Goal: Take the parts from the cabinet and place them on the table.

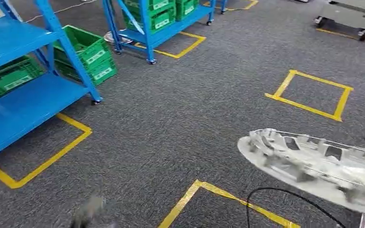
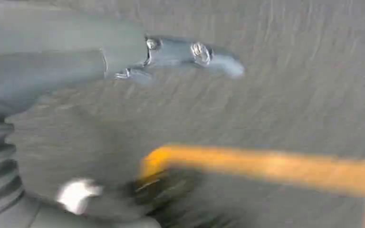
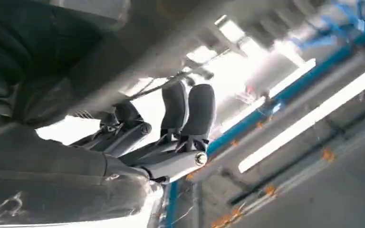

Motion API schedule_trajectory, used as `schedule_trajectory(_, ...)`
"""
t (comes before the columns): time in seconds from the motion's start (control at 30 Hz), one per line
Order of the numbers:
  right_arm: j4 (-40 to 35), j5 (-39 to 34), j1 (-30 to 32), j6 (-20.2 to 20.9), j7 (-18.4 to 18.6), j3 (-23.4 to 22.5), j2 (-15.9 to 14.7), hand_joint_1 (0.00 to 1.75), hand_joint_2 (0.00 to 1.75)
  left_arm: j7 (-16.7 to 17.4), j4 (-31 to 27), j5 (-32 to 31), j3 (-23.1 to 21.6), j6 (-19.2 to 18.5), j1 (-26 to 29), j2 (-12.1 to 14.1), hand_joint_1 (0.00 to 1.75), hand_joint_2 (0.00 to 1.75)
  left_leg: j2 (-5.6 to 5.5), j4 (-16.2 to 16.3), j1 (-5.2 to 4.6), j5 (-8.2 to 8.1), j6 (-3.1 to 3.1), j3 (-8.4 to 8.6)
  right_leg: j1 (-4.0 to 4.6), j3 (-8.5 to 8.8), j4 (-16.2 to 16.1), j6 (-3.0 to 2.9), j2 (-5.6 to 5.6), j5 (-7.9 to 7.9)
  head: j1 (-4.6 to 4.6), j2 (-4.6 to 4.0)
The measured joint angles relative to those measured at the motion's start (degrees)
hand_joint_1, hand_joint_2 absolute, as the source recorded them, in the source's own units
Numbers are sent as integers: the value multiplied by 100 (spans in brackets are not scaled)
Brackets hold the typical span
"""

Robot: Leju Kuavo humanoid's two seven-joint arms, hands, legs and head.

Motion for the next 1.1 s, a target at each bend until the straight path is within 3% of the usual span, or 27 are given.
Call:
schedule_trajectory(0.03, -214, -325, -74, 799, -155, -871, 215, 175, 175, -301, 80, 9, -67, -6, 168, -33, 0, 175, 37, 1, -2, -13, -10, 2, 7, 327, -545, -34, -140, 195, 2, 0)
schedule_trajectory(0.07, -395, -286, -122, 1392, -243, -1456, 349, 175, 175, -308, 146, 27, -133, -22, 190, -26, 0, 175, 35, -6, -24, -19, -28, -12, 64, 520, -783, -30, -318, 69, 15, -2)
schedule_trajectory(0.1, -510, -158, -166, 1640, -257, -1880, 466, 175, 175, -221, 201, 33, -172, -68, 198, -11, 0, 175, 34, 36, -41, -32, -57, -25, 75, 569, -929, -65, -291, 68, 18, 0)
schedule_trajectory(0.2, -694, 77, -127, 1187, -211, -2475, 738, 175, 175, -65, 269, 31, -291, -190, 254, 28, 0, 175, 119, 21, -41, -32, -118, -13, 84, 505, -877, -147, -199, 45, 0, 0)
schedule_trajectory(0.23, -749, 124, -121, 1050, -211, -2595, 801, 175, 175, -53, 281, 29, -314, -206, 290, 48, 0, 175, 52, 53, -35, -98, -179, -18, 40, 516, -917, -200, -149, 76, -7, 0)
schedule_trajectory(0.27, -779, 147, -115, 953, -204, -2709, 851, 175, 175, -50, 297, 29, -343, -212, 310, 57, 0, 175, -217, 203, -30, -244, -206, -72, 32, 503, -918, -222, -101, 89, -18, -2)
schedule_trajectory(0.3, -804, 140, -137, 903, -204, -2799, 886, 175, 175, -44, 321, 29, -365, -216, 333, 59, 0, 175, -366, 558, -25, -492, -206, -223, 31, 477, -918, -260, -55, 111, -17, 0)
schedule_trajectory(0.37, -860, 120, -173, 890, -206, -2838, 963, 175, 175, -20, 358, 29, -384, -236, 362, 76, 0, 175, -447, 1451, -24, -920, -200, -623, 37, 429, -918, -312, 73, 147, -18, 0)
schedule_trajectory(0.4, -878, 118, -164, 866, -206, -2868, 1000, 175, 175, -20, 378, 29, -389, -245, 367, 81, 0, 175, -464, 1761, -26, -998, -195, -782, 39, 408, -918, -318, 148, 171, -22, 0)
schedule_trajectory(0.43, -878, 122, -156, 840, -204, -2897, 1030, 175, 175, -20, 393, 29, -400, -258, 371, 81, 0, 175, -468, 1781, -25, -916, -186, -804, 40, 390, -918, -318, 220, 198, -17, 0)
schedule_trajectory(0.47, -878, 125, -150, 805, -200, -2923, 1052, 175, 175, -20, 400, 29, -411, -258, 374, 81, 0, 175, -470, 1577, -25, -722, -177, -710, 40, 370, -917, -314, 287, 220, -18, 0)
schedule_trajectory(0.5, -878, 127, -149, 770, -198, -2945, 1074, 175, 175, -18, 404, 29, -426, -258, 376, 91, 0, 175, -491, 1166, -24, -457, -161, -512, 39, 349, -917, -298, 362, 250, -18, 0)
schedule_trajectory(0.53, -878, 125, -150, 748, -198, -2969, 1090, 175, 175, -15, 408, 29, -435, -267, 377, 103, 0, 175, -566, 695, -21, -226, -137, -270, 38, 330, -917, -284, 430, 282, -18, 0)
schedule_trajectory(0.57, -878, 125, -155, 706, -198, -2984, 1103, 175, 175, -4, 411, 29, -437, -271, 375, 107, 0, 175, -774, 294, -12, -96, -106, -48, 32, 313, -913, -262, 487, 313, -22, 0)
schedule_trajectory(0.6, -878, 129, -176, 652, -198, -3002, 1111, 175, 175, 2, 411, 33, -437, -269, 372, 113, 0, 175, -871, 10, 10, -107, -102, 22, 82, 249, -841, -233, 555, 331, -20, -2)
schedule_trajectory(0.63, -878, 142, -187, 595, -213, -3039, 1127, 175, 175, 35, 415, 37, -439, -269, 370, 111, 0, 175, -827, 66, -1, -90, -110, -17, 59, 226, -871, -203, 595, 376, 0, 0)
schedule_trajectory(0.7, -875, 179, -207, 543, -224, -3098, 1138, 175, 175, 83, 417, 39, -439, -251, 374, 111, 0, 175, -742, 69, -38, -57, -54, -20, 35, 219, -921, -130, 694, 445, -17, 0)
schedule_trajectory(0.73, -876, 225, -234, 523, -233, -3154, 1146, 175, 175, 122, 419, 55, -439, -243, 376, 105, 0, 175, -661, 37, 23, 2, -11, -29, 34, 193, -911, -110, 736, 468, -30, 0)
schedule_trajectory(0.77, -867, 264, -254, 497, -239, -3216, 1157, 175, 175, 151, 419, 83, -439, -236, 366, 122, 0, 175, -600, 36, 22, 22, 13, -34, 50, 122, -800, -90, 509, 347, 2, 0)
schedule_trajectory(0.8, -858, 312, -292, 486, -239, -3264, 1159, 175, 175, 168, 419, 109, -439, -230, 370, 118, 0, 175, -560, 36, 22, 36, 44, -45, 46, 16, -497, -48, 290, 95, 55, 0)
schedule_trajectory(0.83, -840, 372, -361, 492, -241, -3301, 1162, 175, 175, 195, 419, 118, -439, -223, 381, 116, 0, 175, -492, 37, 21, 39, 41, -53, 25, -158, -28, -3, 165, -185, 52, 0)
schedule_trajectory(0.9, -786, 510, -489, 523, -246, -3411, 1179, 175, 175, 232, 422, 140, -437, -221, 408, 120, 0, 175, -347, 39, 20, 48, 27, -69, -17, -442, 808, 57, 72, -569, 55, 0)
schedule_trajectory(0.93, -760, 553, -518, 558, -248, -3484, 1184, 175, 175, 238, 422, 140, -437, -221, 412, 120, 0, 175, -283, 40, 21, 50, 23, -74, -43, -434, 901, 78, 59, -586, 59, -2)
schedule_trajectory(0.97, -740, 577, -555, 604, -246, -3551, 1186, 175, 175, 238, 422, 140, -437, -223, 413, 120, 0, 175, -225, 41, 23, 53, 15, -74, -68, -273, 731, 94, 50, -488, 57, 0)
schedule_trajectory(1.03, -701, 647, -685, 769, -248, -3718, 1190, 175, 175, 264, 422, 142, -437, -240, 408, 111, 0, 175, -107, 43, 39, 39, -30, -52, -101, 375, -262, 118, -56, -113, 59, 0)
schedule_trajectory(1.07, -681, 664, -755, 840, -248, -3810, 1192, 175, 175, 288, 422, 144, -437, -243, 398, 114, 0, 175, -58, 52, 25, 21, -74, -19, -106, 665, -765, 144, -248, -77, 57, -2)
schedule_trajectory(1.1, -648, 671, -839, 912, -248, -3884, 1194, 175, 175, 304, 422, 151, -435, -238, 395, 127, 0, 175, -20, 59, -12, 6, -121, -38, -62, 718, -793, 85, -260, -116, 55, 0)
